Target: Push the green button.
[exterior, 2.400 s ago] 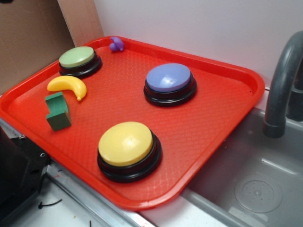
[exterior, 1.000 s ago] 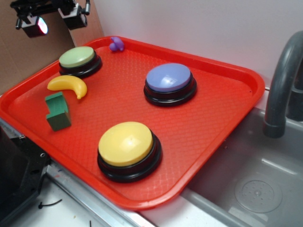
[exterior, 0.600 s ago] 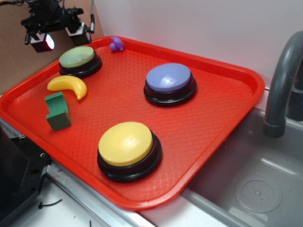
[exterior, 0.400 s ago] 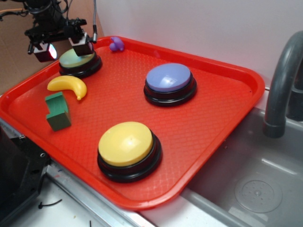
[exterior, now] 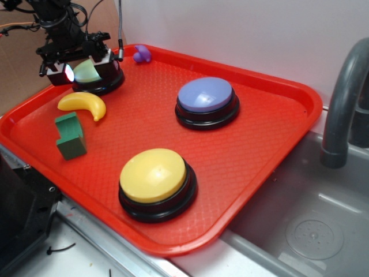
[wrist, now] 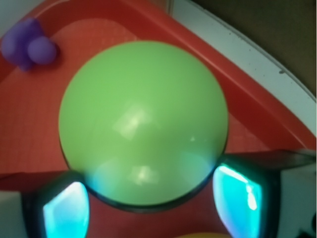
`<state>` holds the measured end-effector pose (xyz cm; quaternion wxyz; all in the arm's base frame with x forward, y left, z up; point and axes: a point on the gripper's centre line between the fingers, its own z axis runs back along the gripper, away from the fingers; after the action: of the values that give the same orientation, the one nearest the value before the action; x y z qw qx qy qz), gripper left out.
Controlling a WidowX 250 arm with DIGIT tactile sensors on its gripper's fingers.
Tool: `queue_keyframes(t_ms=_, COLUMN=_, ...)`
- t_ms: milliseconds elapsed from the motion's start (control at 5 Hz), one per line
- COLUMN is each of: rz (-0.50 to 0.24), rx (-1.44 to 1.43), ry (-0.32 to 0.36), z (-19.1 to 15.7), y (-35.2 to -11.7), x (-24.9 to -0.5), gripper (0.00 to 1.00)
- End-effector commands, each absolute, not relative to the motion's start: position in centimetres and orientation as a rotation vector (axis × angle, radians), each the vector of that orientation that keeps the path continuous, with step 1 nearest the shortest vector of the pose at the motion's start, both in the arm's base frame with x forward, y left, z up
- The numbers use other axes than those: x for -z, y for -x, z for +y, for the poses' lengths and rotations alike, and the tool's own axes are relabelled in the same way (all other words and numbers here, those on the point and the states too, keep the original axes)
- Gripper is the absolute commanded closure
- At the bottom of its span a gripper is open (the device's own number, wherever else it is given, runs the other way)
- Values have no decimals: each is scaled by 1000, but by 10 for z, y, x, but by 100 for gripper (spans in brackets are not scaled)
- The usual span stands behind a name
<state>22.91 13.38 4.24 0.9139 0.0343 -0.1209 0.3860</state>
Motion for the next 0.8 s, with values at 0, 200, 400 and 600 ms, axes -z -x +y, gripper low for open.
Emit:
queue_keyframes(t_ms=0, rz=-296, rx=-752, ry=-93, z=139, y=-225, x=-82, gripper=0)
queue_keyframes(t_ms=200, rz=-314, rx=-738, ry=-82, z=135, y=-221, x=-102, gripper=0)
queue_keyframes(t_ms=400, rz=-279, rx=-673, ry=-126, z=133, y=-220, x=-107, gripper=0)
queue_keyframes(t_ms=600, rz=-281, rx=-679, ry=-160, z=126, y=-213, x=-122, gripper=0)
